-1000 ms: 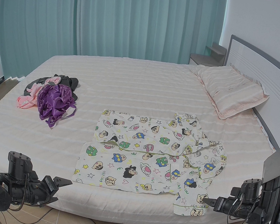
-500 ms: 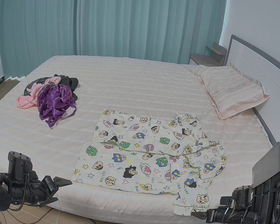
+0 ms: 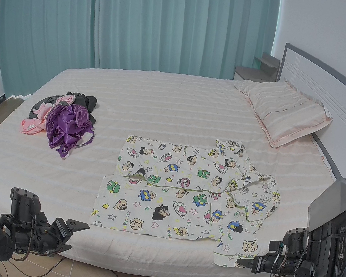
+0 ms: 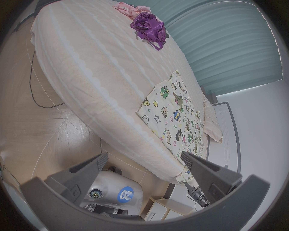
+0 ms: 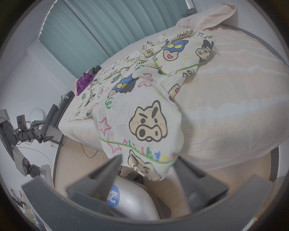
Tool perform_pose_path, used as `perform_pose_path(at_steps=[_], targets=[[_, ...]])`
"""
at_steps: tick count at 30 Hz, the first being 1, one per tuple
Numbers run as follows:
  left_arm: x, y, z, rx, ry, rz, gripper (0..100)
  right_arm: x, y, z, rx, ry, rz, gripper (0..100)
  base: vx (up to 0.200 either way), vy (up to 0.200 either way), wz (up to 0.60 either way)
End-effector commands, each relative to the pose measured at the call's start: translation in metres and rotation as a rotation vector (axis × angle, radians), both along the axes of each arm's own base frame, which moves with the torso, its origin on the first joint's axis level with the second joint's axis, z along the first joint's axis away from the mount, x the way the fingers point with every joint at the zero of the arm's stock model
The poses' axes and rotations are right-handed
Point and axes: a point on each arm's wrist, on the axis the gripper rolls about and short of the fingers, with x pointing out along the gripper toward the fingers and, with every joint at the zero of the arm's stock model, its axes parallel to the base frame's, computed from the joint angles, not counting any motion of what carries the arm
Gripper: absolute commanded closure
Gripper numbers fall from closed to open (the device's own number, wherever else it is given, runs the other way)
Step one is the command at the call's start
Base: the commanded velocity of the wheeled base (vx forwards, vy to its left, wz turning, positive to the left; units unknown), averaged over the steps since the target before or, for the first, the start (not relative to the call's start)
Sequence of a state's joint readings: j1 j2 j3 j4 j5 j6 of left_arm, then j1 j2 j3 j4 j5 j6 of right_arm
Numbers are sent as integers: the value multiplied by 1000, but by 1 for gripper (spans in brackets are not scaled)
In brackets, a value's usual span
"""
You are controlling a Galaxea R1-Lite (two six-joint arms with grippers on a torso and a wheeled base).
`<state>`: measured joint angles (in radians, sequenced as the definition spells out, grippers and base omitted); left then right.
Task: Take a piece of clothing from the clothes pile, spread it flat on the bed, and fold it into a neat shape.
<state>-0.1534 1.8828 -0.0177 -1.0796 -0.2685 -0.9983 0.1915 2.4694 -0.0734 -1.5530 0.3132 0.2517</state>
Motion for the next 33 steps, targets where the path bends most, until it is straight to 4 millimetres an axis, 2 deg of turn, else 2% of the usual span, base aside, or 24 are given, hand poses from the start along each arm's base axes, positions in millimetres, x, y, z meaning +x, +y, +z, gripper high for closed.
perform_pose_path(at_steps=[1, 4, 6, 11, 17, 23, 29, 33], targets=[[-4, 1, -2, 3, 18, 0, 0, 0, 0, 0, 0, -6, 1, 100, 0, 0, 0], [-4, 1, -2, 11, 18, -2, 0, -4, -1, 1, -6, 4, 0, 100, 0, 0, 0], [-5, 1, -2, 17, 14, -2, 0, -14, -4, 6, -9, 31, -2, 100, 0, 0, 0], [-5, 0, -3, 18, 19, -13, 0, -13, -13, 16, -3, 6, -43, 100, 0, 0, 0], [-5, 1, -3, 28, 18, -18, 0, -32, -16, 23, -53, 150, 40, 100, 0, 0, 0], [-5, 1, -8, 42, 41, -27, 0, -36, -19, 18, -73, 198, 55, 100, 0, 0, 0], [-8, 1, -12, 88, 62, -83, 0, -35, -19, 20, -70, 182, 52, 100, 0, 0, 0], [-7, 7, -10, 89, 51, -57, 0, -35, -19, 22, -68, 174, 49, 100, 0, 0, 0]])
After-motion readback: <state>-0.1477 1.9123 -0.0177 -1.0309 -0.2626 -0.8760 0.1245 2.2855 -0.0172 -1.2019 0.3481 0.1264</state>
